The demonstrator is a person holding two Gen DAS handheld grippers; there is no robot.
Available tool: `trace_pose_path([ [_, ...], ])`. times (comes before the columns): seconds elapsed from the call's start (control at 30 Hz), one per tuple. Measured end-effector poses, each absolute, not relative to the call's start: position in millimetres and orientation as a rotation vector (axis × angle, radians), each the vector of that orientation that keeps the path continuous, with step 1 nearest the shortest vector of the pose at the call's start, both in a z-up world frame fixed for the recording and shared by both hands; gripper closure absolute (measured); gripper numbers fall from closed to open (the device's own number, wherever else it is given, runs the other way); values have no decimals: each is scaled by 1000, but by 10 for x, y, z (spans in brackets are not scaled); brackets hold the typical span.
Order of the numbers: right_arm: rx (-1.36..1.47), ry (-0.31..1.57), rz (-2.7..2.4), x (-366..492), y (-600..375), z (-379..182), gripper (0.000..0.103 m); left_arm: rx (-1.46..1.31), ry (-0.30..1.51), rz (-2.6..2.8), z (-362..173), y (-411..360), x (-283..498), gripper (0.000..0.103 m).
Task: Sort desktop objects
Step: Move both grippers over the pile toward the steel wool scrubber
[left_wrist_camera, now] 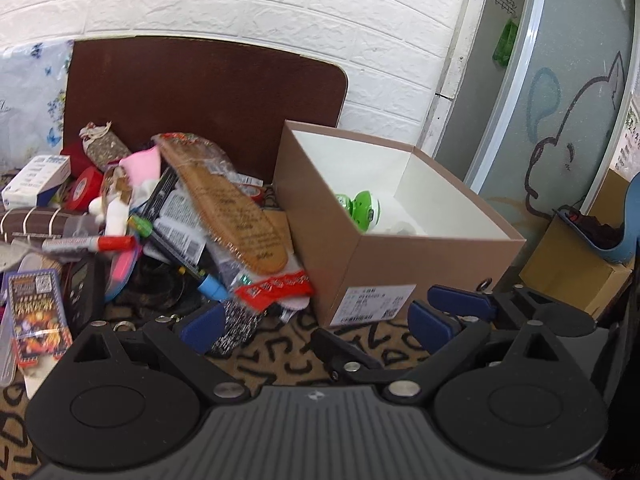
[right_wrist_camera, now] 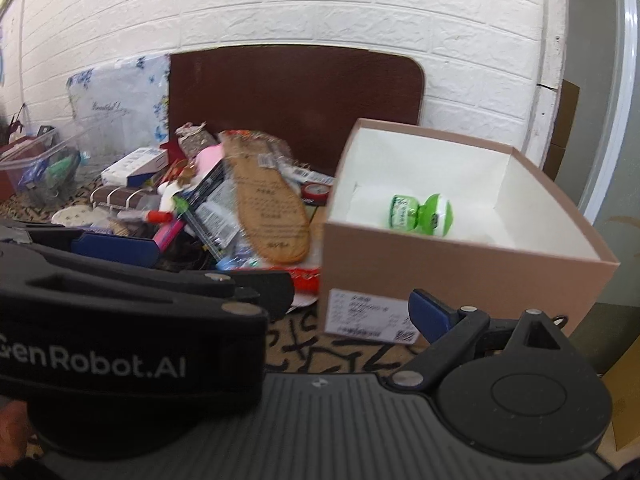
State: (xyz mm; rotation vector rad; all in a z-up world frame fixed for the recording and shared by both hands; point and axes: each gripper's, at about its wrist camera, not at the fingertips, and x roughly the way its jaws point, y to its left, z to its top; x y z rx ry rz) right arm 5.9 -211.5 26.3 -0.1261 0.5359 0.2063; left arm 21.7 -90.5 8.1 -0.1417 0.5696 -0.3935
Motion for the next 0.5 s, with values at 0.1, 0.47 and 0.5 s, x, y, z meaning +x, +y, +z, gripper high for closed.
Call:
trace_pose_path([
  [0.1,-164,537,225,-15,-1943,147,9,-165,587,-386,-47,-754,169,3],
  [0.47,-184,594,359,14,-1552,-163,9,-217,633,-347,-383,-322,243,3],
  [0.5,-182,596,358,38,-1546,-179,9,-221,627,-349,-399,-299,270,3],
])
